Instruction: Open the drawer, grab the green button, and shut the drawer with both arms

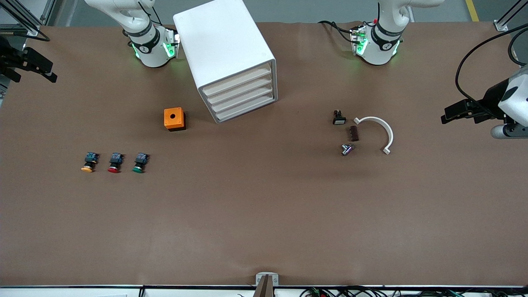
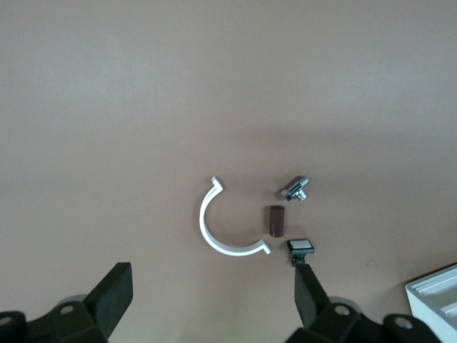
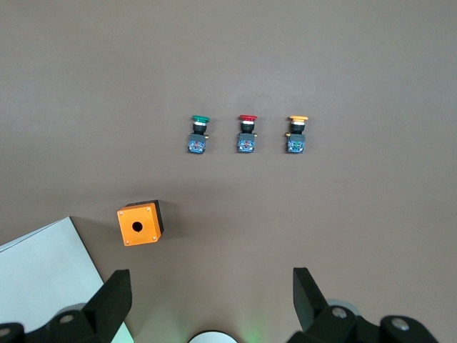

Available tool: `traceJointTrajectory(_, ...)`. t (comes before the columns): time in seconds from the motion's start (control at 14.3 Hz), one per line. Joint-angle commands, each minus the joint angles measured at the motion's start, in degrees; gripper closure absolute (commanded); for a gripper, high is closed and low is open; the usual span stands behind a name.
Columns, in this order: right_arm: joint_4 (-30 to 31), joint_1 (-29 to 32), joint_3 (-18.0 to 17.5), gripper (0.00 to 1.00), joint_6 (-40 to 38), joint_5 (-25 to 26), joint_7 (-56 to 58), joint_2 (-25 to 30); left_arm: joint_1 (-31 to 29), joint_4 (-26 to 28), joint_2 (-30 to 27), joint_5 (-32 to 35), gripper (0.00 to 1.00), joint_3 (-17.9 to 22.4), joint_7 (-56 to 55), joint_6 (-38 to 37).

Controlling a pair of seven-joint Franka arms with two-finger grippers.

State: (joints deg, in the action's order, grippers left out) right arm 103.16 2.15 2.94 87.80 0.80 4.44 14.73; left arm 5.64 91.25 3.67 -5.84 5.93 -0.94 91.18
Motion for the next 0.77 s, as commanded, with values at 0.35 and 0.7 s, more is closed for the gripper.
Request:
traceJointTrajectory(0.35, 0.64, 1.63, -1.09, 0.0, 1.23, -0.09, 2.32, 1.0, -3.01, -0.03, -3.57, 6.1, 0.0, -5.31, -1.87, -0.3)
traceJointTrajectory(0.7, 0.29, 0.49, -1.18, 0.0, 1.67, -0.09, 2.42, 0.92, -4.33, 2.54, -8.41, 5.93, 0.0, -5.4, -0.99, -1.96)
